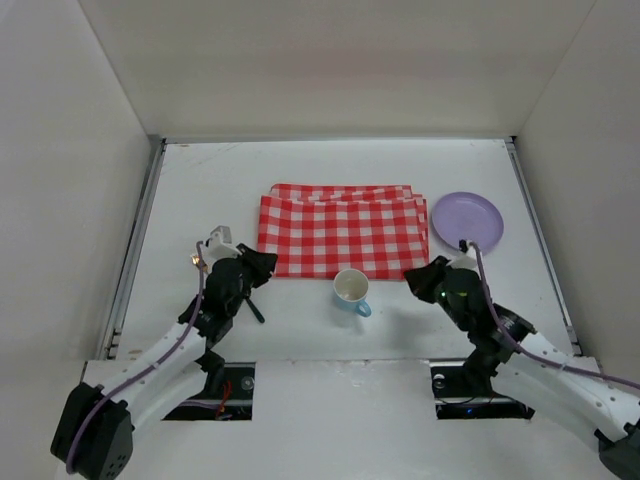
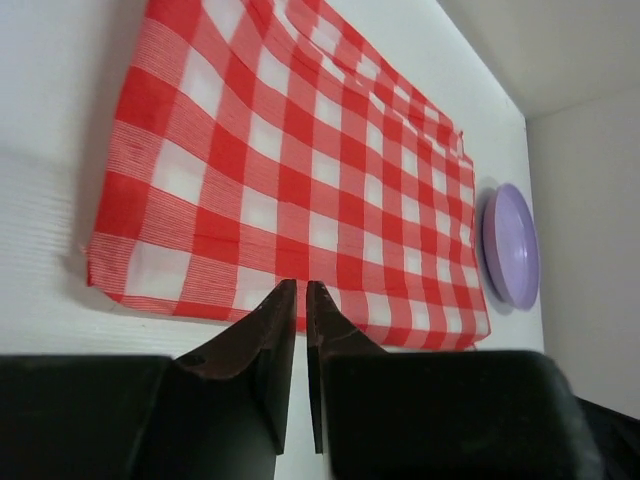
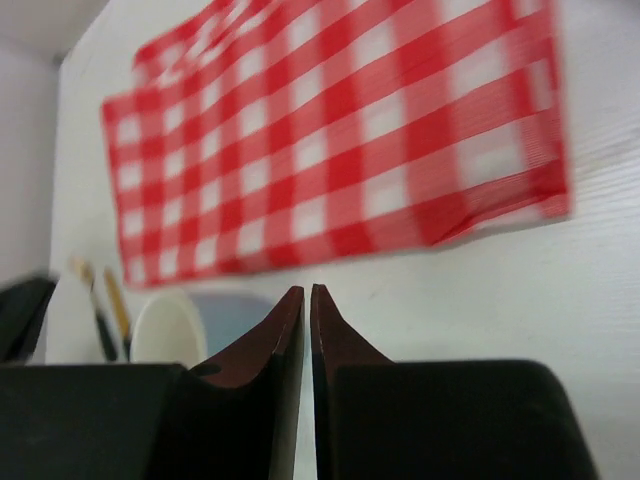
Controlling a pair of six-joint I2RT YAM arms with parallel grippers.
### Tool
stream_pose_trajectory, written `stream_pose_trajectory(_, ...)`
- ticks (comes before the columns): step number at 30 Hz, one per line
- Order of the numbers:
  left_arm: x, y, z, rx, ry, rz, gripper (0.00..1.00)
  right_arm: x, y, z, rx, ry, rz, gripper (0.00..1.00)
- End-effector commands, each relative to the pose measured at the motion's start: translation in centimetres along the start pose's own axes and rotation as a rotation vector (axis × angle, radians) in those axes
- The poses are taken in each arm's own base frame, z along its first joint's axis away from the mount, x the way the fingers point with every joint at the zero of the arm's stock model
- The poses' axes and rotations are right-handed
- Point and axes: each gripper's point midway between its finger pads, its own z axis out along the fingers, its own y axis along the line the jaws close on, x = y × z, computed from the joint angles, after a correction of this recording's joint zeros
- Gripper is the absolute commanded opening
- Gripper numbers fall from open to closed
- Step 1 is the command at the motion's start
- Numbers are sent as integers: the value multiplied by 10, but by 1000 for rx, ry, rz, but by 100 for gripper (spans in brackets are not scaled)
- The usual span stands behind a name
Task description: Set the dinner table for one person
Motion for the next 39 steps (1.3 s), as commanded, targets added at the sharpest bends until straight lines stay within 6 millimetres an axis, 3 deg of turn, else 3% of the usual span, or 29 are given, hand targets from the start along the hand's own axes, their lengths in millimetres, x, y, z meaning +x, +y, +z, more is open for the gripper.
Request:
stream_pose_trajectory(1,-2,-27,6,77,-16,61,7,10,44,-29,-186,90,-181,14)
stream_pose_trajectory(3,3,-29,12,81,-21,81,7,25,56,-37,-230,160,-261,21)
stream_pose_trajectory(8,2,-30,23,84,-47,112,12,74,78,-48,-283,305,-507,60)
stream_pose_trajectory(11,1,-26,23,87,-68,112,14,90,74,-49,-232,332,-611,68)
stream_pose_trajectory(15,4,-20,22,82,-69,107,16,96,75,-49,-228,342,-604,70)
stream_pose_trajectory(21,5,-18,21,78,-67,91,22,92,80,-38,-212,330,-603,70)
stream_pose_trajectory(29,-7,-18,12,99,-114,73,26,113,93,-11,-189,359,-692,66)
stream_pose_trajectory(35,-25,-14,0,105,-203,44,28,122,88,3,-145,360,-721,49)
stream_pose_trajectory(39,-40,-1,-7,49,-272,32,30,124,84,5,-122,359,-725,21)
